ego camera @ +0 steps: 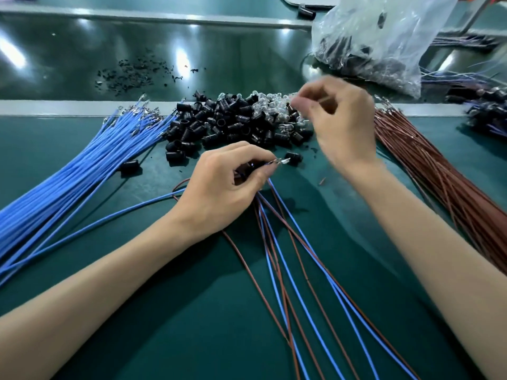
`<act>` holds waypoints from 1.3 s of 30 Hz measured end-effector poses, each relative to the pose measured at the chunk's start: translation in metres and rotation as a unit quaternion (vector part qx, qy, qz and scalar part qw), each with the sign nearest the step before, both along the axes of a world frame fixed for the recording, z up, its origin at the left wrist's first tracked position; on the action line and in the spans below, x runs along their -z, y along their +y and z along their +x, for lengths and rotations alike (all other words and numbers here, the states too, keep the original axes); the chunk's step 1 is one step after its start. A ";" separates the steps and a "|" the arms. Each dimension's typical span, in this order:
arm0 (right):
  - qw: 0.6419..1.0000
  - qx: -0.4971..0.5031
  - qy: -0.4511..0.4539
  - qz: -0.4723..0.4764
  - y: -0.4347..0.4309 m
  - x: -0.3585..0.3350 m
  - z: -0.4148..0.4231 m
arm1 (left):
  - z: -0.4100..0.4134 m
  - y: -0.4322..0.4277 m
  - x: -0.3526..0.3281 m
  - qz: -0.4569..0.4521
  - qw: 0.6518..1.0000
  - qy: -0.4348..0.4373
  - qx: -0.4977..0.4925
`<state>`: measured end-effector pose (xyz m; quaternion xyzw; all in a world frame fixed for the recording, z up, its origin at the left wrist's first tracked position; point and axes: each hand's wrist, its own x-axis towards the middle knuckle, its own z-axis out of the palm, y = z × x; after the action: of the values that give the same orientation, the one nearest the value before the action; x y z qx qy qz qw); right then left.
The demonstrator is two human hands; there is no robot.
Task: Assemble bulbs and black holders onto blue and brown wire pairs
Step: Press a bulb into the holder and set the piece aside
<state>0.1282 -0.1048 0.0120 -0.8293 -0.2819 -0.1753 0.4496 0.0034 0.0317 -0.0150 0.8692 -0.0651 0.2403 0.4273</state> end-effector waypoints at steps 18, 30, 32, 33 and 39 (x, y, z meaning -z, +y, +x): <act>0.972 -0.137 0.187 0.025 -0.033 0.028 -0.063 | -0.001 0.000 -0.001 0.009 1.000 0.007 0.017; 0.993 -0.120 -0.008 -0.009 -0.029 0.030 -0.071 | -0.002 0.000 0.000 0.041 0.999 0.010 0.028; 0.993 -0.115 -0.014 -0.022 -0.029 0.030 -0.072 | -0.001 0.000 -0.001 0.045 0.999 0.006 0.025; 0.993 -0.115 -0.005 -0.022 -0.030 0.030 -0.072 | -0.001 0.000 -0.001 0.050 0.998 0.003 0.024; 0.976 -0.153 0.146 0.039 -0.035 0.028 -0.068 | -0.003 0.000 0.000 0.070 0.997 -0.014 0.020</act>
<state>0.0605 -0.1396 -0.0155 -0.7745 -0.3298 0.0081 0.5397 0.0008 0.0313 -0.0146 0.8919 -0.1055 0.2388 0.3693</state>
